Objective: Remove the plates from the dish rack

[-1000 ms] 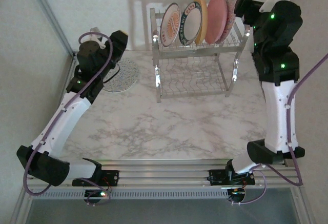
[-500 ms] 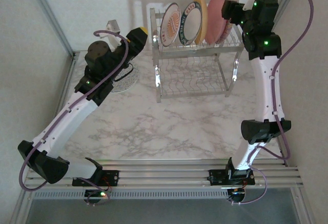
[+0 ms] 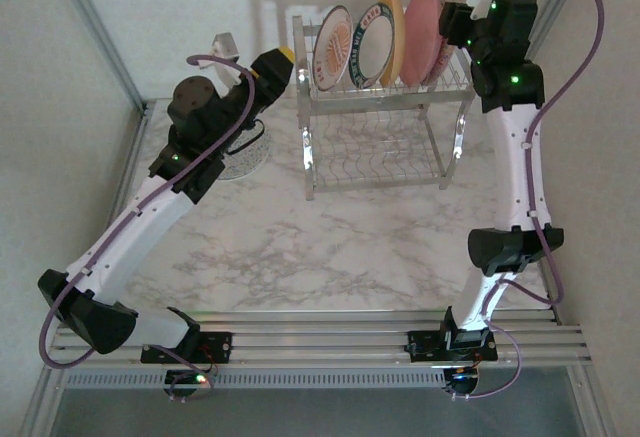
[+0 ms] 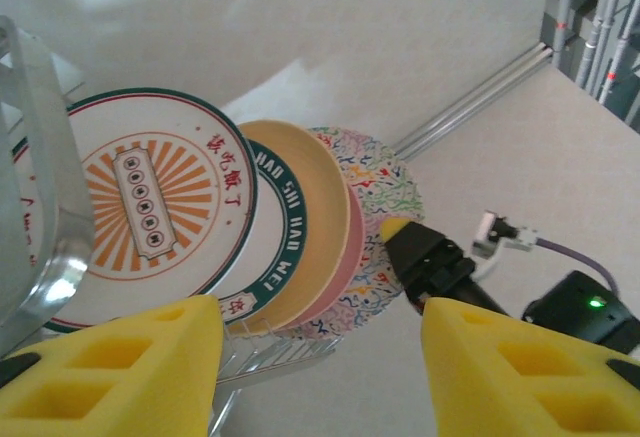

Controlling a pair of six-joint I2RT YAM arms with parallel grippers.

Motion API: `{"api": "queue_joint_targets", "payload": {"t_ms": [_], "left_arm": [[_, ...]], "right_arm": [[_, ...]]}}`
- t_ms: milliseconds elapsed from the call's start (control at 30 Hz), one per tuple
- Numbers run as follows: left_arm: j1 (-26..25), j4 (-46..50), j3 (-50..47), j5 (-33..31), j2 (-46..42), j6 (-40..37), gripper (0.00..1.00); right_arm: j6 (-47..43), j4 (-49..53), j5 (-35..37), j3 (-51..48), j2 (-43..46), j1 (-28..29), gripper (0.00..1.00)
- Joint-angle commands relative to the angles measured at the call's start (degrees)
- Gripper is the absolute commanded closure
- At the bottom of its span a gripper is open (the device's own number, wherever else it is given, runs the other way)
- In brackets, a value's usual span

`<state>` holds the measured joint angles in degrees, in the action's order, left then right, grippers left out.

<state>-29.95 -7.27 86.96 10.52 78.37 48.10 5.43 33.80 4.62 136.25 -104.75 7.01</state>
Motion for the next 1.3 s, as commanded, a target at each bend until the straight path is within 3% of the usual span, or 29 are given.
{"api": "queue_joint_targets", "payload": {"t_ms": [0, 400, 733, 1267], "left_arm": [[-0.82, -5.40, 2.11, 1.82, -0.91, -0.89, 0.45], [-2.03, -10.21, 2.45, -0.51, -2.87, -1.77, 0.43], [-2.03, -9.38, 2.84, -0.44, -3.01, -1.81, 0.42], [-2.02, -9.43, 3.09, 0.13, -2.70, -1.42, 0.42]], "right_arm": [[-0.79, -0.67, 1.16, 2.66, -0.72, 0.14, 0.53], [-6.56, -1.12, 7.59, 3.81, -2.16, 3.66, 0.72], [-9.16, -1.46, 11.00, 5.39, -2.74, 5.17, 0.99], [-15.19, -6.07, 21.35, 8.84, -2.10, 9.05, 1.00]]}}
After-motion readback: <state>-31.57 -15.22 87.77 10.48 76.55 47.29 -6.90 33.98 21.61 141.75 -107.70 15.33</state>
